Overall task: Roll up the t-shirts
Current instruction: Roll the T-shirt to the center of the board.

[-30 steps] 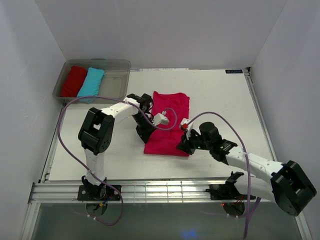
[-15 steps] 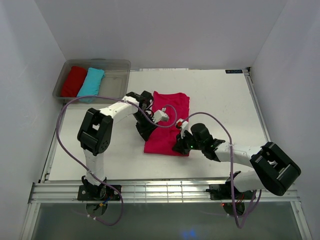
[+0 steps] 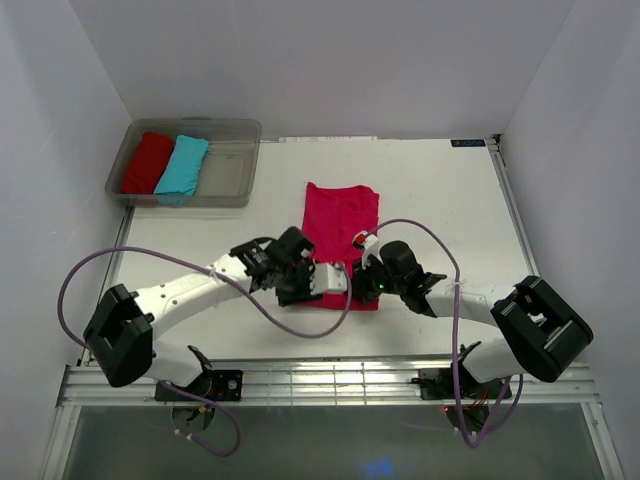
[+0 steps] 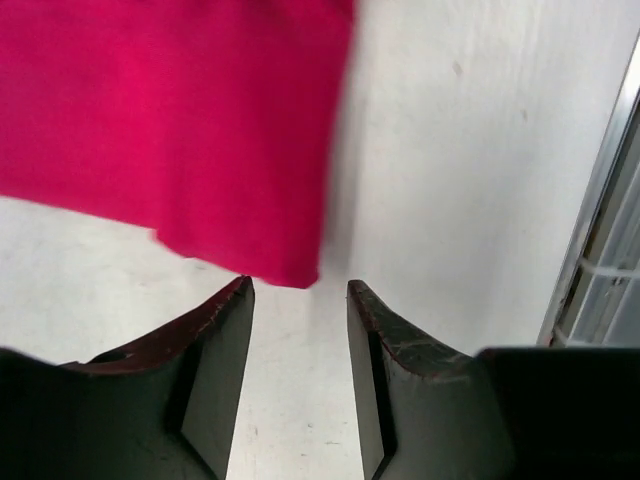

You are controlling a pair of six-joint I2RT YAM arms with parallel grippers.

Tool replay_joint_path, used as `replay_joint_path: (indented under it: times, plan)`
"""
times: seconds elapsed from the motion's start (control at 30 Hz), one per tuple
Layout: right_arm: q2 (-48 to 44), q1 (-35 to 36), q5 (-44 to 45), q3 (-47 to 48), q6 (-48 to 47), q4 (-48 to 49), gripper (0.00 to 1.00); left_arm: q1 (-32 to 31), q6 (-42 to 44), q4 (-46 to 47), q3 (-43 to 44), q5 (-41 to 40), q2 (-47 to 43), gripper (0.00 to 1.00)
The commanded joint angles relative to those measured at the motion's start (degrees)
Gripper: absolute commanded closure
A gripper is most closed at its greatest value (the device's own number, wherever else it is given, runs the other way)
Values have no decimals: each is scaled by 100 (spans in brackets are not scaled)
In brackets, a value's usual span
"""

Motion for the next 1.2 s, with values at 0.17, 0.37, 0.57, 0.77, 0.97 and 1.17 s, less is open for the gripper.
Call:
replay_joint_path:
  times: [0.17,0.37,0.57,0.77,0.97,1.17]
  plan:
    - [-121,-32,54,143,65,135,92,-393,512,1503,-1156,-1388,-38,46]
    - [-156,-32,89,82,38,153,92,-621,406,1855,-1446,-1431,103,45]
    - [-148,-50,107,46,38,144,92,-683,195,1610,-1455,-1159,86,46]
    - [-121,-58,107,55,74,135,92,-762,212,863,-1253,-1036,-195,46]
    - [-60,-67,89,90,74,109,92,-1061,283,940,-1438,-1167,-390,43]
    - [-95,-67,89,81,56,91,92,-1087,230,1380,-1376,-1378,155,43]
